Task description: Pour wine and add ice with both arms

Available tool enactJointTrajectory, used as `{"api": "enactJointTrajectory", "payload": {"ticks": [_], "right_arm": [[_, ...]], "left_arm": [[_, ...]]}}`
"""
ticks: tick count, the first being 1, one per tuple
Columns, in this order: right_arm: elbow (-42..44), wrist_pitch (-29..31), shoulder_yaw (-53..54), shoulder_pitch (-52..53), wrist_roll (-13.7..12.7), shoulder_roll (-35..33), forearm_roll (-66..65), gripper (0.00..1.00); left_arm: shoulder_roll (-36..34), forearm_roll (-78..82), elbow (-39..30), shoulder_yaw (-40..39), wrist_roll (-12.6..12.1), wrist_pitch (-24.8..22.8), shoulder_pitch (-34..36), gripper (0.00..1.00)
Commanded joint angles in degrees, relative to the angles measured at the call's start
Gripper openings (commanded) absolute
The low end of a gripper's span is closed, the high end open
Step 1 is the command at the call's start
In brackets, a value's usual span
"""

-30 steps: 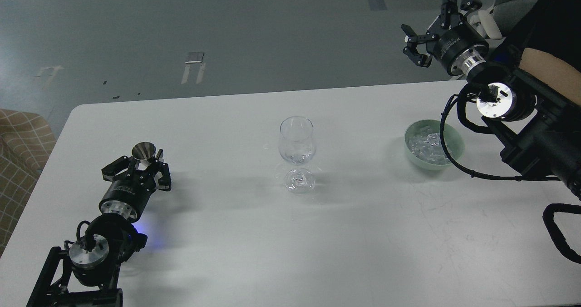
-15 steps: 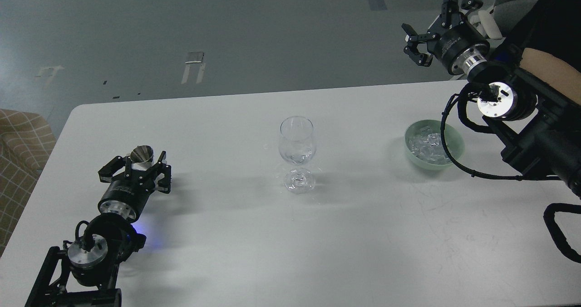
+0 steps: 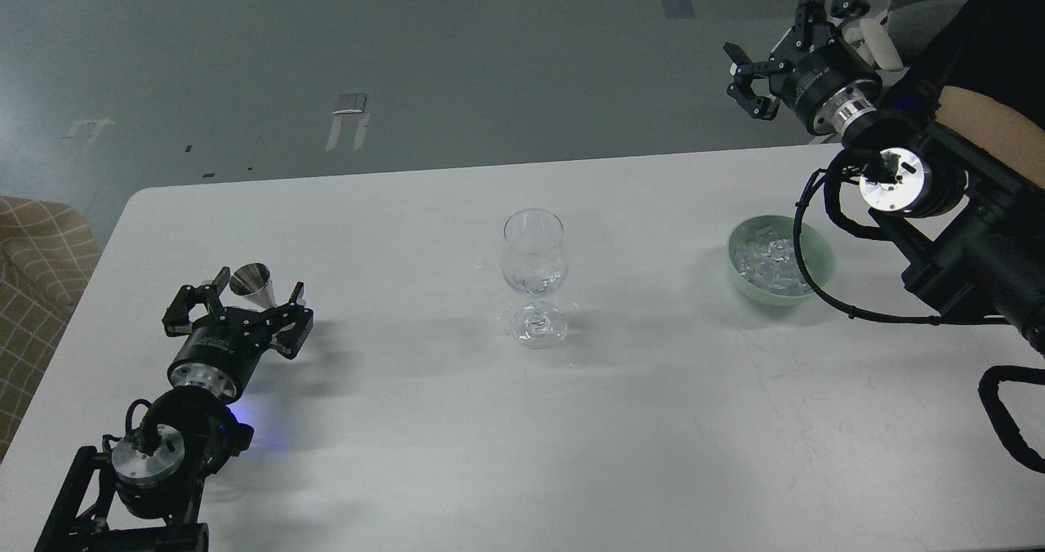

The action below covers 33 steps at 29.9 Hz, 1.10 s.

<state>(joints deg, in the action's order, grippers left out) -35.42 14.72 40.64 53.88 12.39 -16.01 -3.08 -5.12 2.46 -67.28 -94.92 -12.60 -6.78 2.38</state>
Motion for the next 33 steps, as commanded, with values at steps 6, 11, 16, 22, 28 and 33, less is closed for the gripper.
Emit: {"api": "enactJointTrajectory", "payload": {"ticks": [6,11,16,22,28,33], "right_arm": [[0.0,0.0,0.1,0.0,0.0,0.0,0.0,1.0],[0.0,0.0,0.1,0.0,0.0,-0.1,0.0,1.0],[0.0,0.0,0.1,0.0,0.0,-0.1,0.0,1.0],[-0.7,0.0,0.1,-0.4,0.0,-1.7,0.2,1.0],[-2.0,0.3,0.0,-0.7,0.0,-5.0,0.2,1.0],[-5.4,0.4,-0.1,-2.0,0.1,-7.9,-1.7,1.0]], "left_arm": [[-0.3,-0.3,-2.8,-0.2,-0.5,-0.2,-3.5,0.96],[-0.4,-0.3,-5.7,-0.7,-1.5,-0.2,-6.7,0.96],[-0.4,-0.4,-8.3,-2.3,-2.8,-0.3,-9.8,0.96],[-2.0,-0.3,-10.0,-5.1,-3.9,-1.5,-14.0,0.97],[-8.1,-0.3,-9.2,-10.8,-3.6,-9.5,-14.9,0.97],[-12.7,0.7,-9.1,-15.6,-3.2,-10.0,-13.5,0.97]]}}
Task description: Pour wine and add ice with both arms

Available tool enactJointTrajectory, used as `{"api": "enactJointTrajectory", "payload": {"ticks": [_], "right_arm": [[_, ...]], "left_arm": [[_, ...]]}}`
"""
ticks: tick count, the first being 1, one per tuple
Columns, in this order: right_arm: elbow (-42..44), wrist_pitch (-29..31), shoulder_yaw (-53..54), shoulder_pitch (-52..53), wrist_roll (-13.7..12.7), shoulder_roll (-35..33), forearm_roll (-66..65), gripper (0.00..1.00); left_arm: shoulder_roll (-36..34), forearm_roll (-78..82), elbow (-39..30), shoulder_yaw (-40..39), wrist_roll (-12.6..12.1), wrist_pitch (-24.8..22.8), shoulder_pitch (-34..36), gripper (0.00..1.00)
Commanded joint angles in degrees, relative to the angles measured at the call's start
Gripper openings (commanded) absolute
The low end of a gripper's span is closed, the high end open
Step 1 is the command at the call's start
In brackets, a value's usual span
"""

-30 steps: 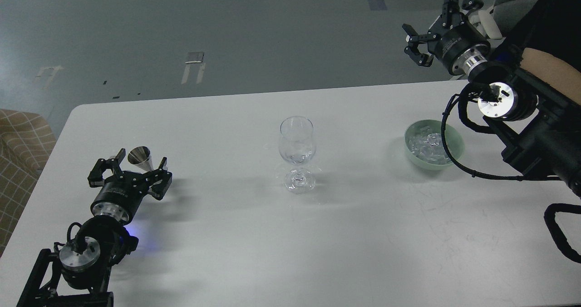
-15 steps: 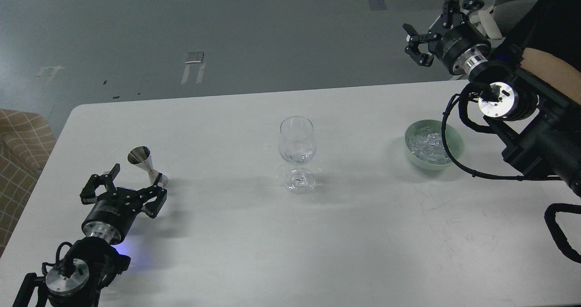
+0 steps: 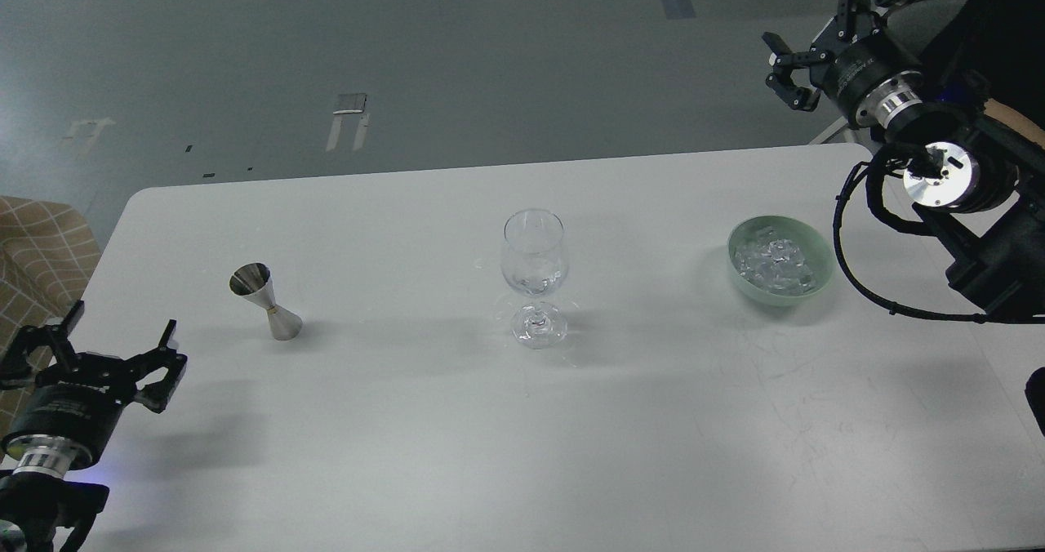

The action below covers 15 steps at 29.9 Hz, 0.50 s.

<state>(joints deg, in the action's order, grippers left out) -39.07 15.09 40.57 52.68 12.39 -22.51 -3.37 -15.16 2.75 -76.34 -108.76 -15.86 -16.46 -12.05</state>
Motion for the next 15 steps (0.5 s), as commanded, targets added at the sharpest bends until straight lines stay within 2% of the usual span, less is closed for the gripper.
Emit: {"api": "enactJointTrajectory", "payload": {"ticks": [1,5,9,15], "right_arm": [[-2.9,-0.1,-0.1,-1.1,0.1,-2.5,-3.8,1.0],[-6.9,-1.3,-0.2,-1.6,0.2,-5.5,-15.4,1.0],[-12.2,-5.3,-2.6,-2.5,0.1,-9.5,-25.6,1.0],[-23.3,-10.2,-8.0,-3.9,0.4,-19.7,-36.1,1.0]], "left_arm": [[-5.0,0.6,-0.2,-1.7,0.0,-0.4,1.8,0.97],[-10.2,2.0,-0.3,-0.6,-0.1,-0.6,7.1,0.97],[-10.9,10.4,-0.2,2.8,-0.5,-0.6,15.0,0.97],[-10.5,19.5,0.5,10.1,-0.5,0.0,25.3,0.97]]}}
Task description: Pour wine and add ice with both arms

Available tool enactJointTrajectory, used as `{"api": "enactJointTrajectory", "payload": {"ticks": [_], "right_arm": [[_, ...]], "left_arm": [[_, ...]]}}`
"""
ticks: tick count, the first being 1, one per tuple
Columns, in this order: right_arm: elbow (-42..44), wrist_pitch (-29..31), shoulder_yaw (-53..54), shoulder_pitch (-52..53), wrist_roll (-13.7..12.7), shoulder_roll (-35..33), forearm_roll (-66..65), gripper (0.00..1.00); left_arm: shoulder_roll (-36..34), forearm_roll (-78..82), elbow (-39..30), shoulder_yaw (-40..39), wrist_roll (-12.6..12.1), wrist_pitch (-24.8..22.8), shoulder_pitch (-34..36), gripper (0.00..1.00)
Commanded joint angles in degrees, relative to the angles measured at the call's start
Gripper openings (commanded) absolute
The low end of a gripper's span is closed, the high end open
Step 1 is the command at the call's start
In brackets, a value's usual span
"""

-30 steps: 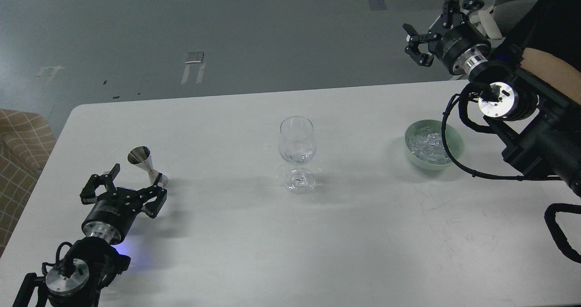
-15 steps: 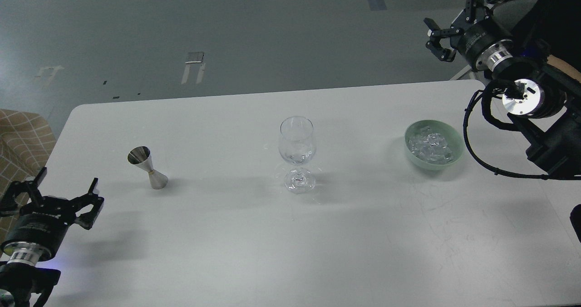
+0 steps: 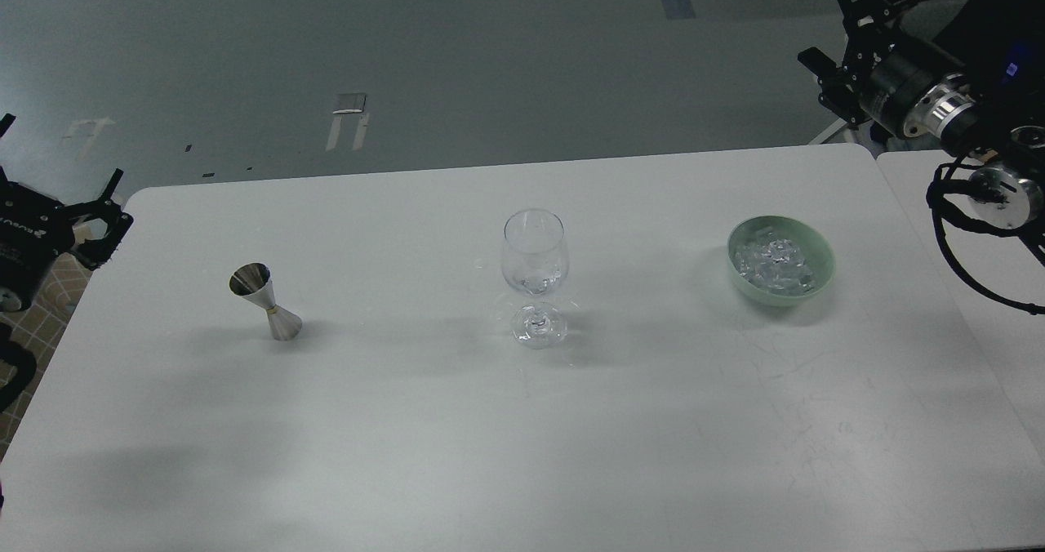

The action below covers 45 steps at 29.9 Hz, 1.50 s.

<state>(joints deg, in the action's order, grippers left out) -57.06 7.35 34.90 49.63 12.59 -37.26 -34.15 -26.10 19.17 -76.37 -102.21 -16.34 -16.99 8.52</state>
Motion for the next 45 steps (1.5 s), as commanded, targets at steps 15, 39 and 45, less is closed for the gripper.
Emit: {"api": "enactJointTrajectory", "payload": {"ticks": [15,39,45], "right_arm": [[-21.6,-26.2,-4.2,-20.0,0.5,-17.7,-54.7,1.0],[0.5,-35.4,-4.4,-24.9,0.4,1.0,-66.2,1.0],[2.7,-35.4,-6.0,-24.7,0.3,2.7,-66.6,0.85]], "left_arm": [[3.5,24.2,9.6,19.2,3.2,1.1,21.3,0.97],[6.8,25.0,8.7,19.7,3.2,1.1,20.7,0.97],[6.9,25.0,8.7,19.7,3.2,1.1,20.5,0.97]]}}
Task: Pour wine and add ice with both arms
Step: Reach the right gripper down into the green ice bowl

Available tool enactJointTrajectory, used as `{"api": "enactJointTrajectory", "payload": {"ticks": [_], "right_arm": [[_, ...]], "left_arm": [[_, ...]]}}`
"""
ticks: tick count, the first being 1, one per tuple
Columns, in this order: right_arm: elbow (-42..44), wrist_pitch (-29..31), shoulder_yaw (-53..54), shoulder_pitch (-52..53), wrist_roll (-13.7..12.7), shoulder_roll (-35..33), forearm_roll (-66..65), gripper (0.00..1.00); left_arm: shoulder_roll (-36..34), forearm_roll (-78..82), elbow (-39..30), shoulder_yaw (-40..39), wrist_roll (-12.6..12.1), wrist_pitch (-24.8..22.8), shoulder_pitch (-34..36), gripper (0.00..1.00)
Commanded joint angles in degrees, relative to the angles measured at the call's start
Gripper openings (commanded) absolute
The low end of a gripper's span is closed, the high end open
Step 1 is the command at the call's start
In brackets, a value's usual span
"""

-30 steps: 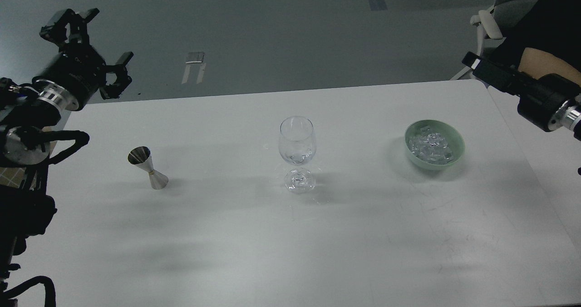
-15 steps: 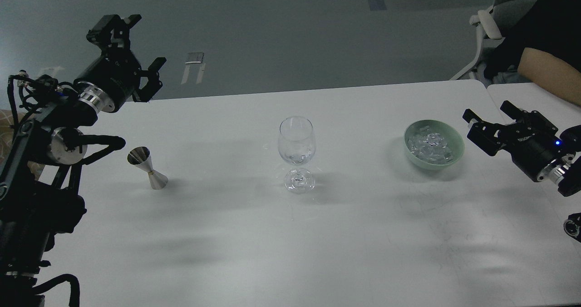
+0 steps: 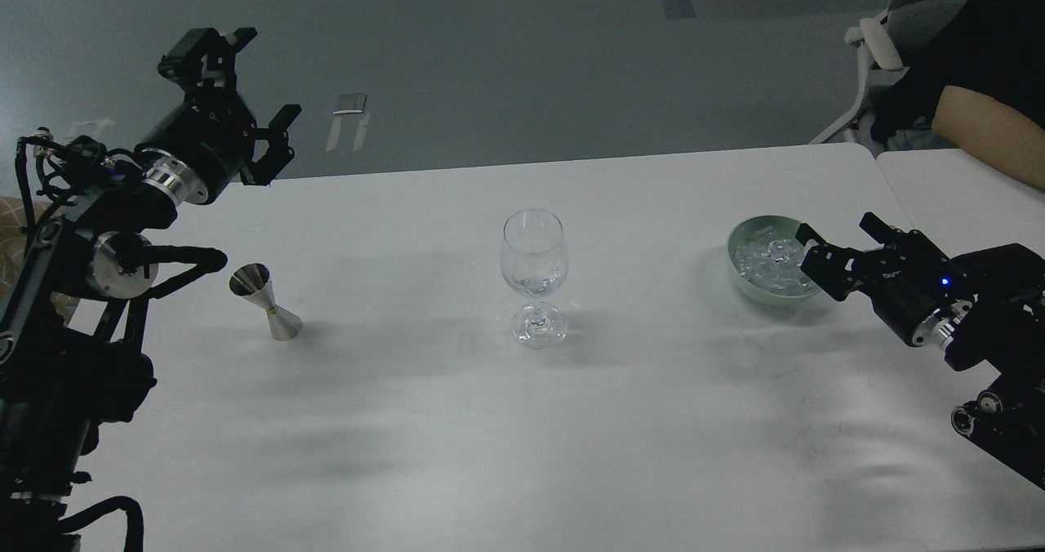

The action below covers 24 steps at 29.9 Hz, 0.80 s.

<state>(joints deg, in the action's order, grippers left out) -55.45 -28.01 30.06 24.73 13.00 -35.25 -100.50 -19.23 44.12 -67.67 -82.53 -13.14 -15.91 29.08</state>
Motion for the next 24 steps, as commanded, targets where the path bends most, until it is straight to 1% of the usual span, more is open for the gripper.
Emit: {"api": "enactJointTrajectory", "payload": {"ticks": [1,2,5,6,11,17,21,24], "right_arm": [[1.1,0.0,-1.7,0.9,-0.2,0.7,-0.2,0.76],[1.2,0.0,-2.1,1.3,-0.3,0.7,-0.2,0.72],[1.2,0.0,-3.4,2.1,-0.3,0.7,-0.2,0.65],[1.2,0.0,-3.5,2.2,-0.3,0.7,-0.2,0.64],[1.2,0.0,-3.7,3.3,-0.4,0.8,0.0,0.64],[1.0,4.2,-3.8,4.2,-0.5,1.1,0.0,0.64],[1.1,8.1,-3.9,4.7,-0.8,1.5,-0.1,0.64],[1.1,9.0,-4.0,5.3,-1.4,1.6,-0.1,0.64]], "left_arm": [[0.1,0.0,-0.1,0.0,0.0,0.0,-0.2,0.97],[0.1,0.0,-0.1,0.0,0.0,0.1,-0.2,0.97],[0.3,0.1,0.0,0.1,0.0,0.0,-0.2,0.97],[0.3,0.1,0.0,0.1,0.0,0.0,-0.2,0.97],[0.2,0.1,0.0,0.1,0.0,0.0,-0.2,0.97],[0.2,0.1,0.0,0.1,0.0,0.0,-0.2,0.97],[0.2,0.1,0.0,0.1,0.0,0.0,-0.2,0.97],[0.2,0.1,0.0,0.1,0.0,0.0,-0.2,0.97]]}}
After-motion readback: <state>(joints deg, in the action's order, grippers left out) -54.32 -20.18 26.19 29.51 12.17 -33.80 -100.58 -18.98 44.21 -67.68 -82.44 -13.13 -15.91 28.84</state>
